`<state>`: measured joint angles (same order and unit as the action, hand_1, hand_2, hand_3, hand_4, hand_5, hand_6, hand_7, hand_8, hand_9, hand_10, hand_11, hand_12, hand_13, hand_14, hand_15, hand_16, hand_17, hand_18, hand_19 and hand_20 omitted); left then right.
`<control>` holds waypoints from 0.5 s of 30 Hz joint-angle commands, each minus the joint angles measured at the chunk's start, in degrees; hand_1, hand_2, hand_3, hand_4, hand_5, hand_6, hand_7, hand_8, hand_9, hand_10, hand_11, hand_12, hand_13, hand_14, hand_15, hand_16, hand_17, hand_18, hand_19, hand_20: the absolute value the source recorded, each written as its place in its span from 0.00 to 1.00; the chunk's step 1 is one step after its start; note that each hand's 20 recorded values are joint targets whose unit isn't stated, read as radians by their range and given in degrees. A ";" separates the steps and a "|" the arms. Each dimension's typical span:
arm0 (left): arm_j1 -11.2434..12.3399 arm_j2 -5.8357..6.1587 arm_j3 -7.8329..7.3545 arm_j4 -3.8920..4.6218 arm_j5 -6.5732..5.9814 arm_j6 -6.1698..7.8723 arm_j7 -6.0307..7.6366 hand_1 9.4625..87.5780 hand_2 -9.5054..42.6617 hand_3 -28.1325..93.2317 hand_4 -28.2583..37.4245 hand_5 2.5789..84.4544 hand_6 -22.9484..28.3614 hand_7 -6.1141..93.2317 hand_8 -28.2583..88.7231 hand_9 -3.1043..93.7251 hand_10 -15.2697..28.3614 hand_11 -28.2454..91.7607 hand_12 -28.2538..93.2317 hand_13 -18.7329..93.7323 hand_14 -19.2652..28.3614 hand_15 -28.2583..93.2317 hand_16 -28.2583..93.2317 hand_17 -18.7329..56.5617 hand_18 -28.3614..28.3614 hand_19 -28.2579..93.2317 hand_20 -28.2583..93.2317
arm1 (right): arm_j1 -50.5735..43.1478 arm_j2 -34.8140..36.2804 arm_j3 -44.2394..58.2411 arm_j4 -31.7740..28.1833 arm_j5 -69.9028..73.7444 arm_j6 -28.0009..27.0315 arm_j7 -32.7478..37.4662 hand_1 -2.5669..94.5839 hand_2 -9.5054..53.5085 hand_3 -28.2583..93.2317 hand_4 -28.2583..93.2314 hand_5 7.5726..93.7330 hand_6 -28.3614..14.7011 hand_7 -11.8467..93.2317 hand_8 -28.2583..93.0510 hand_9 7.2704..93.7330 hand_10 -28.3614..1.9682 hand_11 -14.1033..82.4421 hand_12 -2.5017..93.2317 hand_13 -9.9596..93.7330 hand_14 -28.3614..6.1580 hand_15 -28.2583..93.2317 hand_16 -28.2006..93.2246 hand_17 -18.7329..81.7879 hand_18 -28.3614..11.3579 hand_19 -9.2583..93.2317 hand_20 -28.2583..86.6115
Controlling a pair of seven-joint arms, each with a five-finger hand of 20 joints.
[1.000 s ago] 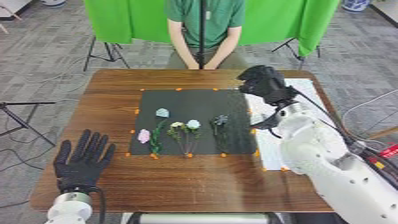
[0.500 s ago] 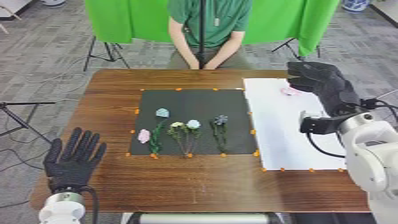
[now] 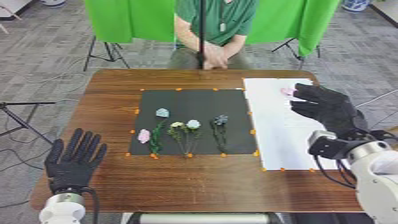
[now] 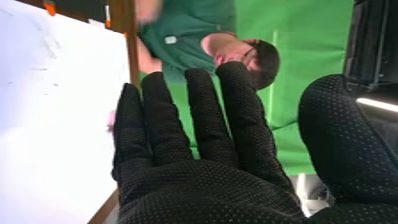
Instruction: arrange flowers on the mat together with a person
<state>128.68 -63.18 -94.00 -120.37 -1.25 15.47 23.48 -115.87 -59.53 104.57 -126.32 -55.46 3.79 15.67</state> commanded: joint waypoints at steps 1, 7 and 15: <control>0.79 -0.05 -0.05 0.30 1.36 -0.77 -0.40 0.18 0.44 0.86 0.00 0.48 0.59 0.21 0.14 0.42 0.66 0.42 0.27 0.42 0.70 0.45 0.16 0.15 0.79 0.56 0.31 | -1.60 -0.69 1.22 -0.18 0.61 0.26 -0.50 0.28 0.34 0.87 0.02 0.48 0.57 0.26 0.14 0.45 0.48 0.22 0.15 0.44 0.29 0.31 0.39 0.27 0.23 0.47 0.34; 0.80 -0.05 -0.03 0.20 1.22 -0.74 -0.23 0.18 0.43 0.86 0.00 0.48 0.59 0.21 0.14 0.42 0.66 0.42 0.27 0.42 0.70 0.45 0.16 0.15 0.78 0.56 0.31 | -1.85 -1.03 1.36 -0.35 0.97 0.10 -0.59 0.28 0.34 0.87 0.02 0.48 0.57 0.26 0.14 0.45 0.49 0.21 0.16 0.45 0.30 0.31 0.39 0.27 0.23 0.48 0.34; 1.70 0.63 -0.40 -0.96 5.28 -0.31 -0.28 0.18 0.43 0.86 0.00 0.48 0.59 0.21 0.14 0.42 0.66 0.42 0.27 0.42 0.70 0.45 0.16 0.15 0.79 0.56 0.32 | -0.89 -0.63 0.51 0.03 1.11 -0.28 -0.29 0.28 0.34 0.87 0.02 0.48 0.57 0.26 0.14 0.46 0.49 0.21 0.16 0.45 0.30 0.31 0.39 0.27 0.23 0.48 0.34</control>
<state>128.73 -63.10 -94.07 -120.47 -0.20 15.20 23.58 -116.84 -60.06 105.53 -126.35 -54.64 3.76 15.61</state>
